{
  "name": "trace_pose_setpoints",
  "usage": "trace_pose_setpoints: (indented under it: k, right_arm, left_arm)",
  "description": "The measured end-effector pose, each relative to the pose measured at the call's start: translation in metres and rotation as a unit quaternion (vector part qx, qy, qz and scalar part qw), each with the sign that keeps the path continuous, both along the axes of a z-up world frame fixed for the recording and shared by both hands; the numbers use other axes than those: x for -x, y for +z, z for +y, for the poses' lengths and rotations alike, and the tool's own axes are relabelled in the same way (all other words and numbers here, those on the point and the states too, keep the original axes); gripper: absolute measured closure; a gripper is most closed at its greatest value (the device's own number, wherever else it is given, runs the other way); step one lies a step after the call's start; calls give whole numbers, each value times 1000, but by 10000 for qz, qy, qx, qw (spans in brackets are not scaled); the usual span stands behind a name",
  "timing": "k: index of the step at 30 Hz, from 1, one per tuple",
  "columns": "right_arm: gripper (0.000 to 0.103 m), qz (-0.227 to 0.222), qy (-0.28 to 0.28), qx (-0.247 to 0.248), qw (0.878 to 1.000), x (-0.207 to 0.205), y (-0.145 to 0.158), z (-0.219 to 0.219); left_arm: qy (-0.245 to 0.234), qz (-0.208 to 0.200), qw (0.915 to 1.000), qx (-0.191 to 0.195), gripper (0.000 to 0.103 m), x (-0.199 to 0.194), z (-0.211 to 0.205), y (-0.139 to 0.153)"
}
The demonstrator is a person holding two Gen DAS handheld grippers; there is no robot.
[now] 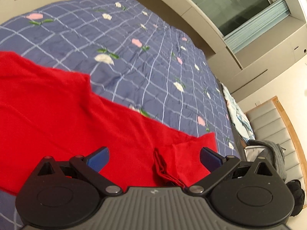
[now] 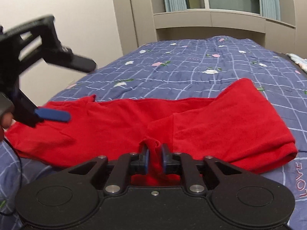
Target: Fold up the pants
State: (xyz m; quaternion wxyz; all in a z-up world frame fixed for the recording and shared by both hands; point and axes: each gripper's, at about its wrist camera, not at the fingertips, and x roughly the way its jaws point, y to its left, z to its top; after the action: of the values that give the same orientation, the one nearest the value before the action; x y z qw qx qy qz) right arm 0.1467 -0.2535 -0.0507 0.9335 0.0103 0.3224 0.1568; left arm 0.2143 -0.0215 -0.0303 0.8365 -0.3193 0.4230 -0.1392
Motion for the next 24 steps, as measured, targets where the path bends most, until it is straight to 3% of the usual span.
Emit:
trace_pose_setpoints:
  k: [2, 4, 7, 11, 17, 24]
  right_arm:
    - [70, -6, 111, -37, 9999, 4, 3, -1]
    - [48, -67, 221, -146, 9996, 12, 9, -7]
    - [24, -327, 164, -90, 9993, 26, 19, -22]
    - [14, -545, -241, 88, 9982, 31, 30, -60]
    - [4, -583, -1150, 361, 9910, -10, 36, -123]
    - [1, -530, -1446, 338, 9875, -68, 28, -146]
  left_arm:
    - [-106, 54, 9999, 11, 1, -1, -7, -4]
    - [-212, 111, 9997, 45, 1, -3, -14, -8]
    - [-315, 269, 9991, 107, 1, -7, -24, -16]
    - [-522, 389, 9977, 186, 2, -11, -42, -26]
    - [-635, 599, 9961, 163, 9, -16, -71, -35]
    - [-591, 650, 9957, -284, 25, -13, -88, -38]
